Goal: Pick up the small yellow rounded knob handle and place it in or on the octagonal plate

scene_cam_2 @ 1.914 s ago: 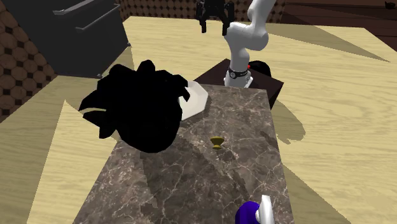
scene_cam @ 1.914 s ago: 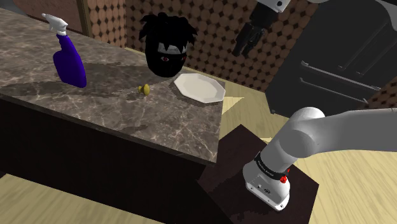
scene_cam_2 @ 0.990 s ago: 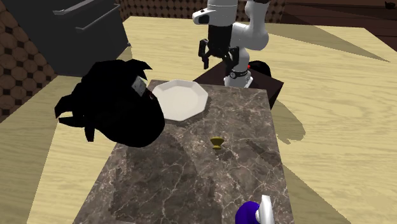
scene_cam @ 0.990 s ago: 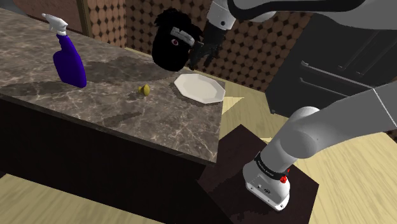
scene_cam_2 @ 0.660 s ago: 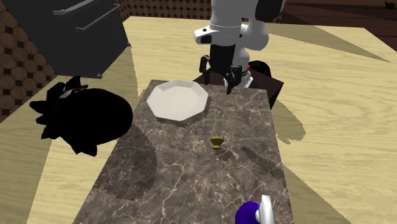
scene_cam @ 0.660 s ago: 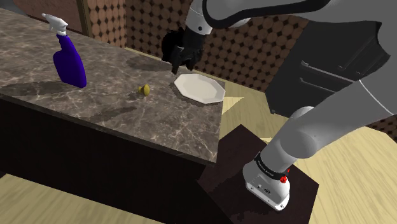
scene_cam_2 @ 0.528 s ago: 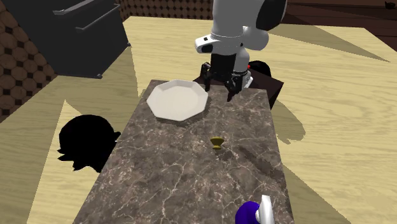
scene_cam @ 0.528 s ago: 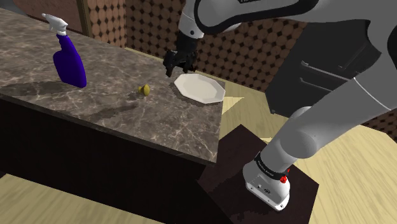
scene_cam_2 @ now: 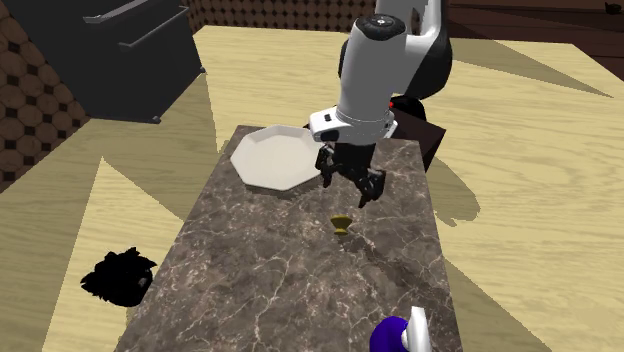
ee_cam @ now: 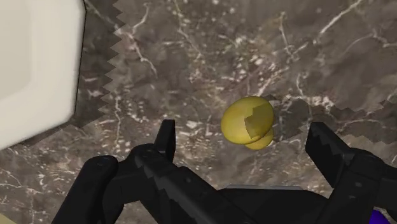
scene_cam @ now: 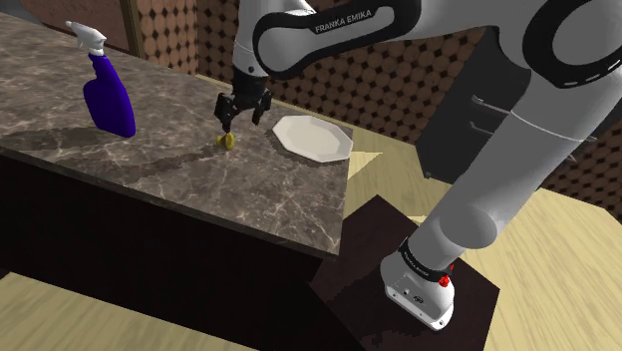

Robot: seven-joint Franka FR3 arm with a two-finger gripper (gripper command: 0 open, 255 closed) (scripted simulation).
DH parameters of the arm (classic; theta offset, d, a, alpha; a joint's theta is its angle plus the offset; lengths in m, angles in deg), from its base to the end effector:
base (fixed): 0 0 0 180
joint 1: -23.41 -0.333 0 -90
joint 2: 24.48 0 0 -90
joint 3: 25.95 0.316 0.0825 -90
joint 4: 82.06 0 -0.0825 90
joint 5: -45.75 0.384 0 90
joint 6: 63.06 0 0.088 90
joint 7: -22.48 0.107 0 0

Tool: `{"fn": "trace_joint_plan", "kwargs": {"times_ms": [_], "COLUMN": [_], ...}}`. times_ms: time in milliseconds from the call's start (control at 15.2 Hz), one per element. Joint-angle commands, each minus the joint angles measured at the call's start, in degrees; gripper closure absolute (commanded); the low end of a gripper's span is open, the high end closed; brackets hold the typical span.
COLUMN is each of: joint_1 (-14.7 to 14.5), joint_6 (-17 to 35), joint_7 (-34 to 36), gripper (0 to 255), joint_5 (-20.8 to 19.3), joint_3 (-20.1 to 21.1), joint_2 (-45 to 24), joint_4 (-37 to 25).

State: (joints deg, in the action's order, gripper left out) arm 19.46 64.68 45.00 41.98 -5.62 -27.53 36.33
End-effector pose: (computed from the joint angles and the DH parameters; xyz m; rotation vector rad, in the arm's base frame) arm 0.5201 0.2304 0.4194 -3.1222 -0.1039 -0.1852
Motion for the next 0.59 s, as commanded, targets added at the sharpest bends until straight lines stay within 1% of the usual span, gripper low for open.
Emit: {"fn": "trace_joint_plan", "kwargs": {"times_ms": [0,66,528], "joint_1": [-0.8,-1.4,-1.9], "joint_6": [0.6,0.8,5.2], "joint_7": [2.9,4.2,5.4], "gripper": [0,0,0], "joint_5": [-3.1,-4.5,-6.3], "joint_3": [0.3,0.3,-0.4], "joint_2": [-5.1,-7.3,-10.6], "joint_4": [-3.8,-5.6,-4.2]}}
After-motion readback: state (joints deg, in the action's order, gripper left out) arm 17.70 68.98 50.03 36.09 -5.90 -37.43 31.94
